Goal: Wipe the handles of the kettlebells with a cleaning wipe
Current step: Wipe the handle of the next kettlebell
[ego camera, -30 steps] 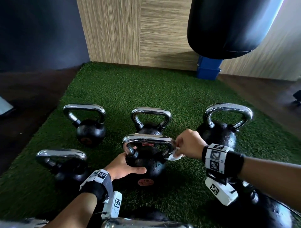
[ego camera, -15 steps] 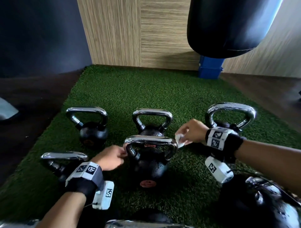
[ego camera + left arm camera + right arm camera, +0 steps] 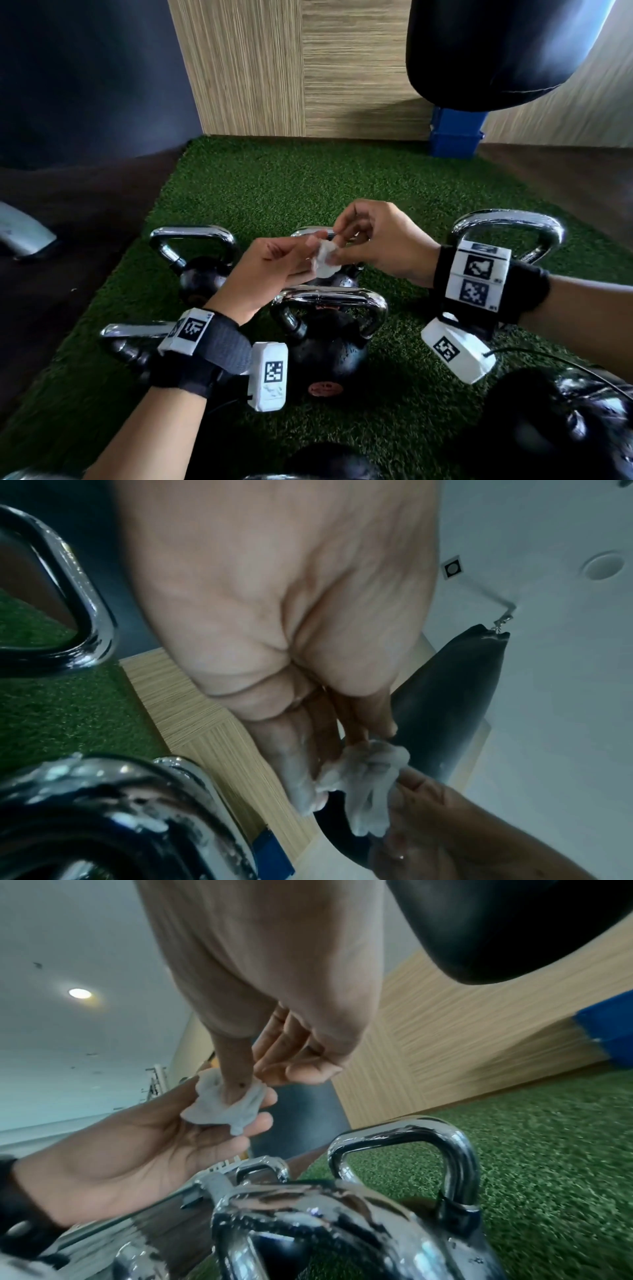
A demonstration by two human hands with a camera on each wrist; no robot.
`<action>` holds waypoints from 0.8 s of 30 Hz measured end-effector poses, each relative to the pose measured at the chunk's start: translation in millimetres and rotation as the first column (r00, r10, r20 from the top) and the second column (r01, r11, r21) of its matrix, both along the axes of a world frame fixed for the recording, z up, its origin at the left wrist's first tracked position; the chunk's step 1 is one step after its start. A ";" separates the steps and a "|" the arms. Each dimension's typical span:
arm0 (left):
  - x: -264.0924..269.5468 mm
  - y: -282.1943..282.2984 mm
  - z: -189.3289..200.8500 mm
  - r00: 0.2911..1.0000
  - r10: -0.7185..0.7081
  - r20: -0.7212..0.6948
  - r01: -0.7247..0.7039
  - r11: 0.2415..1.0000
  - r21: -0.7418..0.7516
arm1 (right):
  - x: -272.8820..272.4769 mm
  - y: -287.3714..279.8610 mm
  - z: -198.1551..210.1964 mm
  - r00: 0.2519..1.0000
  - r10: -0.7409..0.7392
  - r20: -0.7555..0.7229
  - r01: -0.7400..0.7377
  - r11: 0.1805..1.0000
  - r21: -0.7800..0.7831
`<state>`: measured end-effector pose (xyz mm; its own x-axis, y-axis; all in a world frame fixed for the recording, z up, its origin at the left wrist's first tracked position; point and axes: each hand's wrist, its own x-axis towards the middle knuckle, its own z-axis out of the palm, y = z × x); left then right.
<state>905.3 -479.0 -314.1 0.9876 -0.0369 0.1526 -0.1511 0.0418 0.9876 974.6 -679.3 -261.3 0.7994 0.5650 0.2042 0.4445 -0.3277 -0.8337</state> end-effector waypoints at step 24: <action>-27.6 -27.7 -25.5 0.821 0.009 0.571 -0.489 0.528 0.694 | -46.5 -35.9 -162.9 0.730 -0.171 -0.662 0.331 0.936 0.123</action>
<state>877.7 -506.7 -339.6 0.7837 -0.1402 0.6051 -0.4360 -0.8180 0.3753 928.1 -715.2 -424.3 0.8925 0.3289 -0.3086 -0.2827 -0.1250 -0.9510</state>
